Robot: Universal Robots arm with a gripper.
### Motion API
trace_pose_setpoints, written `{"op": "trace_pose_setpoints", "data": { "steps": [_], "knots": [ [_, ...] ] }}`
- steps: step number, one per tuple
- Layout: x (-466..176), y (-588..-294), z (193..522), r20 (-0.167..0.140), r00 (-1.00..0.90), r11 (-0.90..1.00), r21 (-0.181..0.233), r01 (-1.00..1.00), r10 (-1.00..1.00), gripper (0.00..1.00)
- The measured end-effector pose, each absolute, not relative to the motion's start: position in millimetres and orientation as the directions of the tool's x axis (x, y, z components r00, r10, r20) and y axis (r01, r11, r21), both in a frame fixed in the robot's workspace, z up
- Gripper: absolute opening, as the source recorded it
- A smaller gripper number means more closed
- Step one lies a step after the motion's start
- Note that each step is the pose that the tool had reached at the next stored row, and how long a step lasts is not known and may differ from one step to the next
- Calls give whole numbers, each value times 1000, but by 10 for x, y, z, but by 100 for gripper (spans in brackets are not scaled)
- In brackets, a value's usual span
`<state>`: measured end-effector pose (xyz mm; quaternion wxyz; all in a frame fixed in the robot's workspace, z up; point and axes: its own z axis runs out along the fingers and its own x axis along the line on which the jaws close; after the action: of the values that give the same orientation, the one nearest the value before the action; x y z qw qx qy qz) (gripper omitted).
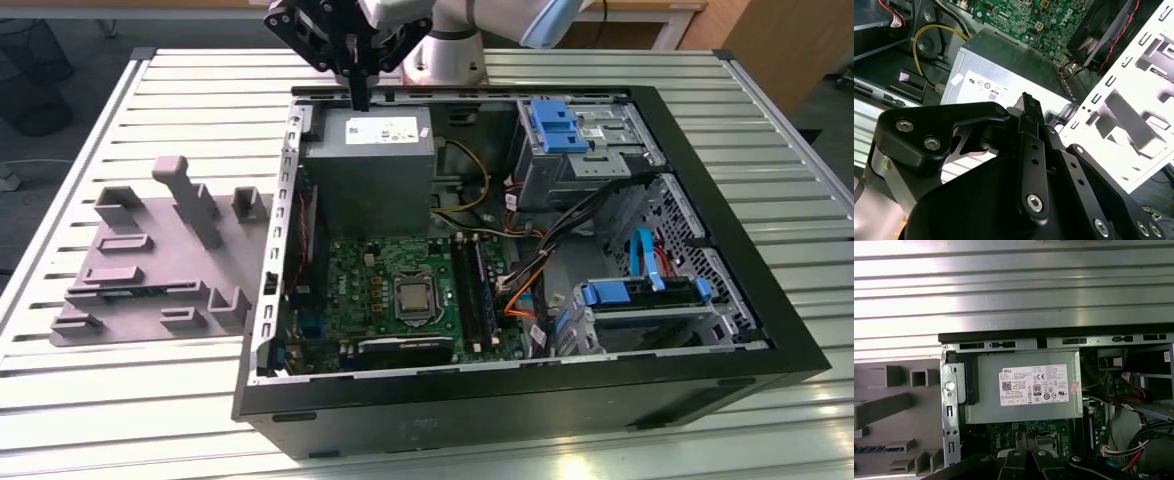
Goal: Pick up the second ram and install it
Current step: 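Reach for the second ram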
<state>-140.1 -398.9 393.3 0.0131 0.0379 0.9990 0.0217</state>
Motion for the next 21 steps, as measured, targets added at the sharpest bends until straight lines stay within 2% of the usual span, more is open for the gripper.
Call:
{"op": "trace_pose_setpoints", "data": {
  "steps": [21],
  "knots": [
    [-1470,-3989,3933,-24,-997,996,44,75,76,11]
  ]
}}
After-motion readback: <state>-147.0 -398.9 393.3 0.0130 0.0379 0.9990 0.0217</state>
